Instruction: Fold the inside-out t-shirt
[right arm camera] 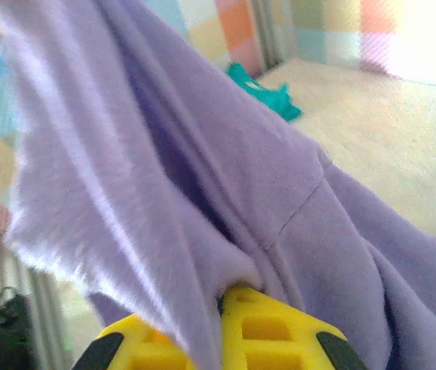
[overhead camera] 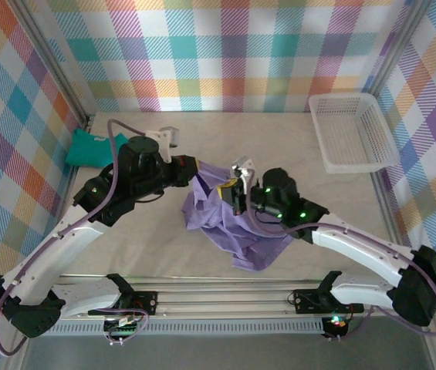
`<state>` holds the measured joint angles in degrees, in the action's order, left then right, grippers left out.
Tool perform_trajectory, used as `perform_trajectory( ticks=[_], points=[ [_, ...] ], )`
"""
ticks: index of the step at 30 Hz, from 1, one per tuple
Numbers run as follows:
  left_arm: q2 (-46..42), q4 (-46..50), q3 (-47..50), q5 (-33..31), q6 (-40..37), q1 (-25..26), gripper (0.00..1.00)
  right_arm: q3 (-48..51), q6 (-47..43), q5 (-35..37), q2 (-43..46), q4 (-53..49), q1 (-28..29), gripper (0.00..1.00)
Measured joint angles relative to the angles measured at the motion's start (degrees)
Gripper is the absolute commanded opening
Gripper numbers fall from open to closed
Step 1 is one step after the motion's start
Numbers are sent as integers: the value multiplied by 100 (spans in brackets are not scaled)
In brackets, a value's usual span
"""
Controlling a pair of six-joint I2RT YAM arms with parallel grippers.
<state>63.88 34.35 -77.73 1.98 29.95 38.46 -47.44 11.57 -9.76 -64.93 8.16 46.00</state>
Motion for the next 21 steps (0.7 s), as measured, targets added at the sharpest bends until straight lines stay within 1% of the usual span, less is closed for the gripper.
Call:
perform_trajectory(
  ticks=[3,6,8,13,14,18,21],
  points=[
    [0,-9,122,74,-26,-291,1,0,-9,-981,214,85,-369,0],
    [2,-46,321,227,-120,-380,9,0,105,-1718,219,247,-573,0],
    [2,-59,404,304,-210,-391,17,0,225,-2107,170,341,-656,0],
    [-52,-203,629,321,-535,-492,37,-2,544,-2747,-48,599,-835,0],
    [-111,-229,719,350,-601,-492,39,-2,586,-2839,-96,597,-874,0],
    [-575,-350,1182,695,-883,-492,43,-13,688,-3099,-168,588,-1019,0],
    [-957,-514,1499,1283,-1032,-492,43,-101,778,-3259,-203,579,-1145,0]
  ],
)
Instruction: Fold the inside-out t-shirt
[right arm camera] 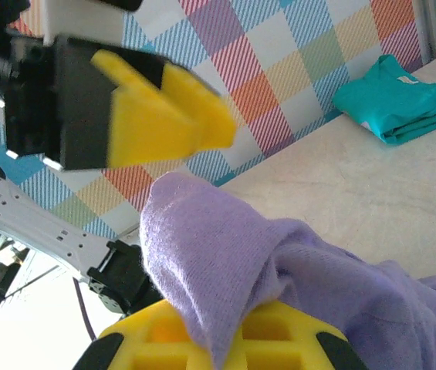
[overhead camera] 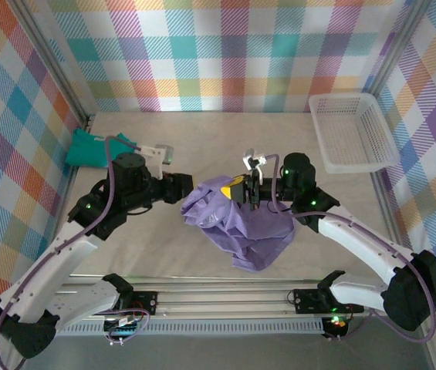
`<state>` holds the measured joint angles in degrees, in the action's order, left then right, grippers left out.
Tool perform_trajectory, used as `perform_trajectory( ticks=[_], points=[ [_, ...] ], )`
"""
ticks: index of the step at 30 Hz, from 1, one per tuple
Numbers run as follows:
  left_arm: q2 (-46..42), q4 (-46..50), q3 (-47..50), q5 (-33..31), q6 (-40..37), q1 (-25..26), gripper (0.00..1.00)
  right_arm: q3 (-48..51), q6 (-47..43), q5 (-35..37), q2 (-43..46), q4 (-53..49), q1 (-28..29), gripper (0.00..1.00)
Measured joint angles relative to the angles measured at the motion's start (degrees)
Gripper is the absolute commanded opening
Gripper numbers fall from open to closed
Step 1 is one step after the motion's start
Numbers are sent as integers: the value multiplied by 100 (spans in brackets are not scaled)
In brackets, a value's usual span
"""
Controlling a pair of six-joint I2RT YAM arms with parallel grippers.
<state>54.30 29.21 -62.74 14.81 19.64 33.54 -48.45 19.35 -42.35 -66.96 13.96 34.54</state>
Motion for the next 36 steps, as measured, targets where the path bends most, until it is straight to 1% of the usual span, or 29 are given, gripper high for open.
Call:
perform_trajectory(
  ticks=[4,7,10,14,16,20,22,25,27,29,31,34,36],
  points=[
    [-116,-299,223,898,-131,26,43,-219,125,-155,-138,-35,-83,0],
    [48,-404,262,1294,-232,127,43,-304,173,-245,-205,-101,-90,0],
    [293,-358,256,1272,-332,190,43,-341,181,-339,-208,-216,-96,0],
    [667,-149,181,916,-426,195,45,-372,114,-428,-195,-382,-157,0],
    [837,-50,125,824,-435,195,47,-374,94,-457,-177,-452,-190,0],
    [1115,26,68,767,-448,195,53,-374,76,-509,-136,-511,-223,0],
    [1217,55,68,855,-448,195,52,-374,76,-516,-118,-516,-225,0],
    [1357,46,66,1104,-437,195,44,-374,74,-529,-111,-520,-227,0],
    [1427,42,66,1261,-422,195,34,-374,59,-527,-111,-531,-229,0],
    [1456,42,66,1333,-417,195,20,-374,9,-522,-105,-577,-234,0],
    [1445,39,63,1366,-409,195,12,-374,-57,-503,-81,-660,-247,0],
    [1342,28,63,1349,-415,195,6,-374,-140,-439,-11,-815,-319,0],
    [1147,-31,70,1318,-422,195,4,-374,-184,-319,57,-931,-393,0]
  ],
)
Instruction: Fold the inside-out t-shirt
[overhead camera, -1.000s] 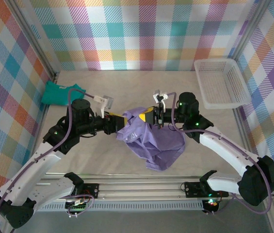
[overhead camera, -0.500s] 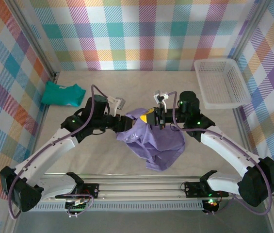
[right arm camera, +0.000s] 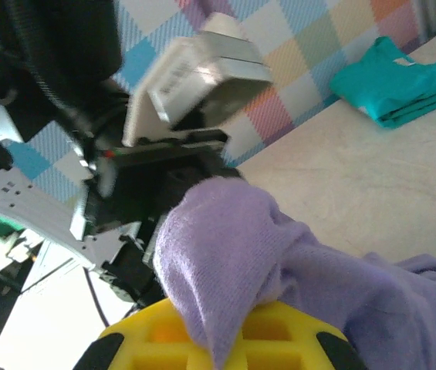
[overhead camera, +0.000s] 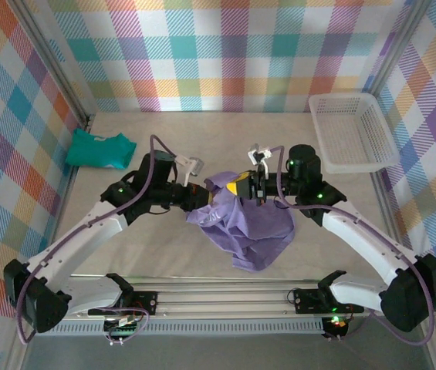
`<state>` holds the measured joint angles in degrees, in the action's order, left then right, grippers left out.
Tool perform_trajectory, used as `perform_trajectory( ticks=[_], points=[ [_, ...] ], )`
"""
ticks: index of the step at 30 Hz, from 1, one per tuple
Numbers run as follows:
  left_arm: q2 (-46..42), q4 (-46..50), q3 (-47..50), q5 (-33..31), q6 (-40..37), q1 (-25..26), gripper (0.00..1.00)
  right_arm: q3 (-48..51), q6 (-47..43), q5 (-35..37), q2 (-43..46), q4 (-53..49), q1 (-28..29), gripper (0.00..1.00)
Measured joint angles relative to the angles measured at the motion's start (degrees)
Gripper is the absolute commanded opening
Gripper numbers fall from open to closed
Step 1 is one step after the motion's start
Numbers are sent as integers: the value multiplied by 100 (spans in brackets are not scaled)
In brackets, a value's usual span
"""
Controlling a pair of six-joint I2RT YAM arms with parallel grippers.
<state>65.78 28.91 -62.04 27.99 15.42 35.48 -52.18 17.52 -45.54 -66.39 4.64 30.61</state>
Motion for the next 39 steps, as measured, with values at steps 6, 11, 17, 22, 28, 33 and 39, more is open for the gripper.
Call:
perform_trajectory(
  ticks=[6,11,17,22,28,33,39],
  points=[
    [-1370,-879,605,103,-59,0,3,-7,105,507,122,-245,-140,0],
    [-1878,-1659,1150,286,-181,138,6,-92,616,546,9,-92,-90,0],
    [-1596,-1655,1204,446,-634,505,26,-96,1117,549,-146,120,-96,0],
    [-1281,-1307,1067,540,-885,608,40,-96,1097,546,-151,129,-101,0],
    [-1314,-1309,981,437,-817,608,44,-96,1008,540,-127,59,-101,0],
    [-927,-1287,540,55,-713,612,47,-96,1008,435,-127,37,-101,0],
    [-459,-997,118,-1115,-669,612,60,-98,896,291,-127,-114,-101,0]
  ],
)
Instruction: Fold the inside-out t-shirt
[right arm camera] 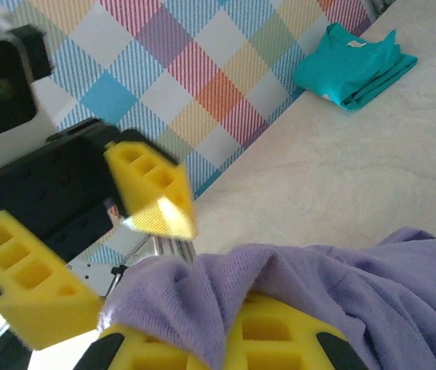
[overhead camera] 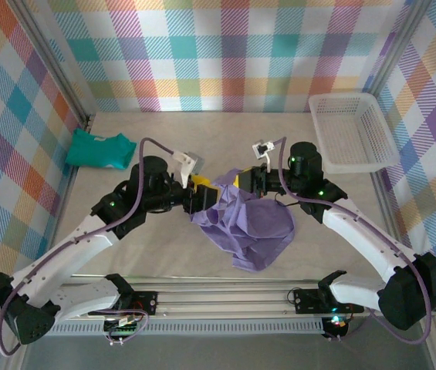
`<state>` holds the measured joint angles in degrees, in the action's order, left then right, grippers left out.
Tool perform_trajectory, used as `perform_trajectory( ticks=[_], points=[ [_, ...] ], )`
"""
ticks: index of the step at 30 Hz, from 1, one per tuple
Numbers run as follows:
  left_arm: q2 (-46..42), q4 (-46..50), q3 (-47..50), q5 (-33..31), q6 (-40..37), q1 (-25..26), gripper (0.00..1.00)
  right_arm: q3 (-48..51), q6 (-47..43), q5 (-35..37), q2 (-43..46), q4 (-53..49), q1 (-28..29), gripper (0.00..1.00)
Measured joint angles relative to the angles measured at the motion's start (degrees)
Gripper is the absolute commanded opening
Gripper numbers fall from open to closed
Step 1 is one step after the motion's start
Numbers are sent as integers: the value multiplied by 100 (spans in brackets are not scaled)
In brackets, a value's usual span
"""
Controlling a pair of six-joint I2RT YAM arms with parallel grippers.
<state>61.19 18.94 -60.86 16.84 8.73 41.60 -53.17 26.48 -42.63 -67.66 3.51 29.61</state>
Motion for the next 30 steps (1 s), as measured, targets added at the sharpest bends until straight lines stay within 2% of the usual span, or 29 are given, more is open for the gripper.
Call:
perform_trajectory(
  ticks=[2,4,6,7,8,17,25,30],
  points=[
    [203,55,-96,-210,-20,0,58,-13,-31,-68,0,-39,0,0],
    [420,59,-164,-302,-20,0,49,-26,-44,-138,11,-83,0,0],
    [625,76,-247,-339,-22,0,31,-33,-94,-199,55,-160,0,0],
    [726,87,-299,-361,-22,0,18,-37,-155,-227,87,-214,0,0],
    [804,90,-343,-404,-15,-2,12,-52,-216,-260,122,-289,0,0],
    [839,4,-511,-494,192,-282,6,-278,-1027,-774,372,-994,-105,0],
    [986,-90,-678,-605,485,-308,1,-278,-1384,-1622,173,-981,-109,0],
    [1384,-109,-909,-424,675,-306,3,-275,-1381,-1797,160,-656,-109,0]
  ],
)
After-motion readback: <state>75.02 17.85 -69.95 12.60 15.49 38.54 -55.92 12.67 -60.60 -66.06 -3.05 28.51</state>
